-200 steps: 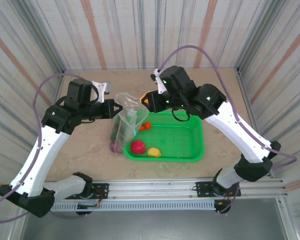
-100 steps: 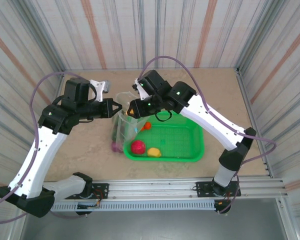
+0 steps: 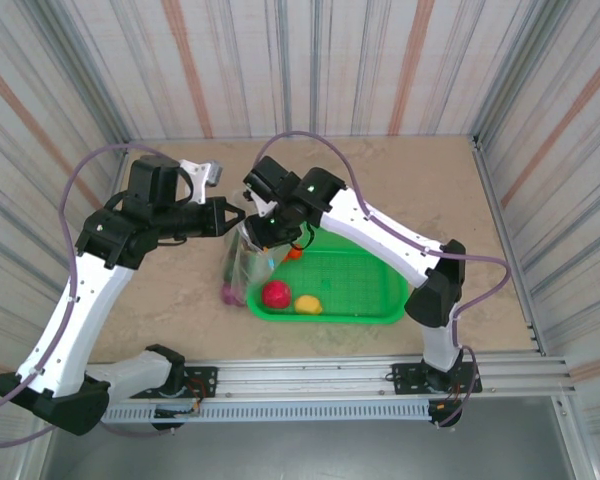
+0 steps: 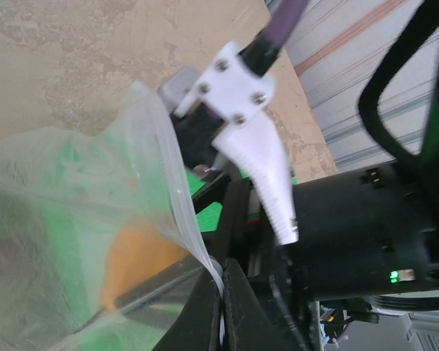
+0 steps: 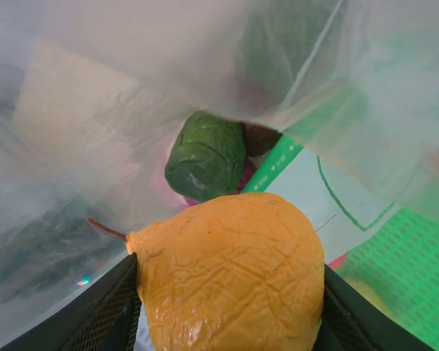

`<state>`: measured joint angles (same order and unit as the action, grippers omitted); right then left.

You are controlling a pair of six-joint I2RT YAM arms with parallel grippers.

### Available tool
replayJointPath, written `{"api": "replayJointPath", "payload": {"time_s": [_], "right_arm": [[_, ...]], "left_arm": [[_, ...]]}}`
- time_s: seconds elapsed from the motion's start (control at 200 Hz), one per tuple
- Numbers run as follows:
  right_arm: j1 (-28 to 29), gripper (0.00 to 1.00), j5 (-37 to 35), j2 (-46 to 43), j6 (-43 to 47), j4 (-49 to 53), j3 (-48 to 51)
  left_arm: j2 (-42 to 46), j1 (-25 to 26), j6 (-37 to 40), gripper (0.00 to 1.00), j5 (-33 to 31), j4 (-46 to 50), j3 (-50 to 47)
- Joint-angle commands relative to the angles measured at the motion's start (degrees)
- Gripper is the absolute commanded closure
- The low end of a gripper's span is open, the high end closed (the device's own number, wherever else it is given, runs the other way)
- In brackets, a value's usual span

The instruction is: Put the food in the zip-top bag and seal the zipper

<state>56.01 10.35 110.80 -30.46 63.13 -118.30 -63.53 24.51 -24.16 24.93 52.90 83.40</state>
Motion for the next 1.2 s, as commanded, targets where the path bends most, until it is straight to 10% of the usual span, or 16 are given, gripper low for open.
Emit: {"api": "replayJointPath", "payload": {"time_s": [0.0,0.1,0.316,0.641,1.192], "right_arm": [[0.9,0.4,0.11,1.43,-1.3,1.23,-1.67],[1.29,0.19,-0.37,0.93,-1.36,0.42,-1.32],[1.21,0.16,-0.92,-0.66,-1.32,-0.37,-0.7],[0.33,0.7,-1.64,-6.23,-3.63,-2.72,0.29],[-0.99,0.63,-5.05,-14.9,-0.77,2.6,-4.28]], "left_arm": [[1.32,0.54,1.48,1.0,1.1,-0.28,1.42],[1.38,0.54,1.46,1.0,1.18,-0.32,1.13],[1.7,0.54,1.68,1.0,0.86,-0.26,1.07],[2.43,0.54,1.66,1.0,0.28,0.09,0.65],[2.47,0.54,2.69,1.0,-4.13,1.71,0.43]]}}
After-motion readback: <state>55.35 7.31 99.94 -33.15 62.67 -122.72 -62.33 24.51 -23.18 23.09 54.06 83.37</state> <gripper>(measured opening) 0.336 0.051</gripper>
